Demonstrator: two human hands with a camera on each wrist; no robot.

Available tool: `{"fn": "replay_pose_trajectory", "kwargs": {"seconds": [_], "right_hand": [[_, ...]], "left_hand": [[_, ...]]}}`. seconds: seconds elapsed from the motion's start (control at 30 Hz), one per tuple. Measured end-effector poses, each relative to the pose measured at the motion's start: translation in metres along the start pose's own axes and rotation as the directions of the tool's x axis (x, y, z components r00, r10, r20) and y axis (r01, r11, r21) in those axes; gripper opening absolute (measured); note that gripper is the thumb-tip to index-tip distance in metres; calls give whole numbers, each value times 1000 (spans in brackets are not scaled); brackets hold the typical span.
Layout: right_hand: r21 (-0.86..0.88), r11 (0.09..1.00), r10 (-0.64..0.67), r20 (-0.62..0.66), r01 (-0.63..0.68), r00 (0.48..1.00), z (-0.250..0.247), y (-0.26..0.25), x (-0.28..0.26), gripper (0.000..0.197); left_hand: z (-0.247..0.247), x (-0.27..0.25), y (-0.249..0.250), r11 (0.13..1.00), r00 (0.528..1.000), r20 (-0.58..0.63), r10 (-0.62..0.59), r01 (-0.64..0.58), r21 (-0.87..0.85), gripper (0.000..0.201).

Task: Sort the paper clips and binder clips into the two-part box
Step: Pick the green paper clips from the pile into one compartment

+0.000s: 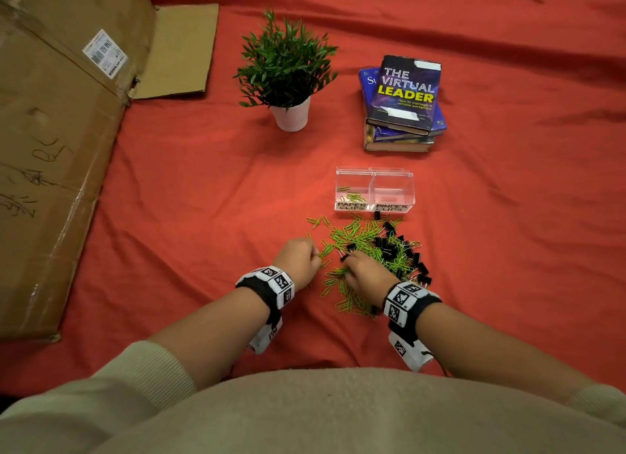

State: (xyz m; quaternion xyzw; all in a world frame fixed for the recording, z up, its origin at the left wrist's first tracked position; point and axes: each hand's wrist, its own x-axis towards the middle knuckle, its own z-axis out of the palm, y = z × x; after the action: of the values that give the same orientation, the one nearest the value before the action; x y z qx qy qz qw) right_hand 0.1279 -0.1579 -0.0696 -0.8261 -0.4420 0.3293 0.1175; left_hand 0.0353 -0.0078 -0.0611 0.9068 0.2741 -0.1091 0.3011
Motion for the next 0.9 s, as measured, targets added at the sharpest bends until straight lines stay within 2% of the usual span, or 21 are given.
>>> {"fn": "replay_pose_trajectory", "kwargs": {"seconds": [0.1,0.17,0.27,0.37,0.5,0.63,0.7,0.77,0.83,0.9], "right_hand": [[187,977,101,-3,-99,995,-15,3,0,17],[322,934,159,18,-157,987,-29,5,2,13],[446,875,208,-1,-186,978,-60,8,10,13],[477,862,240,-83,-173,967,-92,9,27,10],[340,919,277,-201,-198,940,-118,9,57,14],[196,948,288,-192,-250,938,-122,6,75,19],[106,974,219,-252,-198,942,-117,5,72,26],[15,998,70,-313,-68,947,-106,2,63,31],[-84,995,-73,-246,54,967,-89,2,55,32],[-198,974,-131,-74,115,989,-72,6,51,39]], "left_hand": [[0,7,3,988,996,3,-84,84,-131,10],[1,13,5,985,996,16,-86,88,-146,11],[4,24,10,998,998,48,-42,44,-49,20],[10,31,13,997,998,57,27,-31,66,28],[15,34,13,976,994,81,70,-85,198,26],[17,34,13,968,993,78,88,-104,229,25],[18,33,14,969,993,72,90,-104,224,25],[19,33,13,970,994,73,87,-101,219,30],[19,33,12,969,993,87,82,-100,226,32],[20,34,11,968,992,98,78,-99,229,29]]}}
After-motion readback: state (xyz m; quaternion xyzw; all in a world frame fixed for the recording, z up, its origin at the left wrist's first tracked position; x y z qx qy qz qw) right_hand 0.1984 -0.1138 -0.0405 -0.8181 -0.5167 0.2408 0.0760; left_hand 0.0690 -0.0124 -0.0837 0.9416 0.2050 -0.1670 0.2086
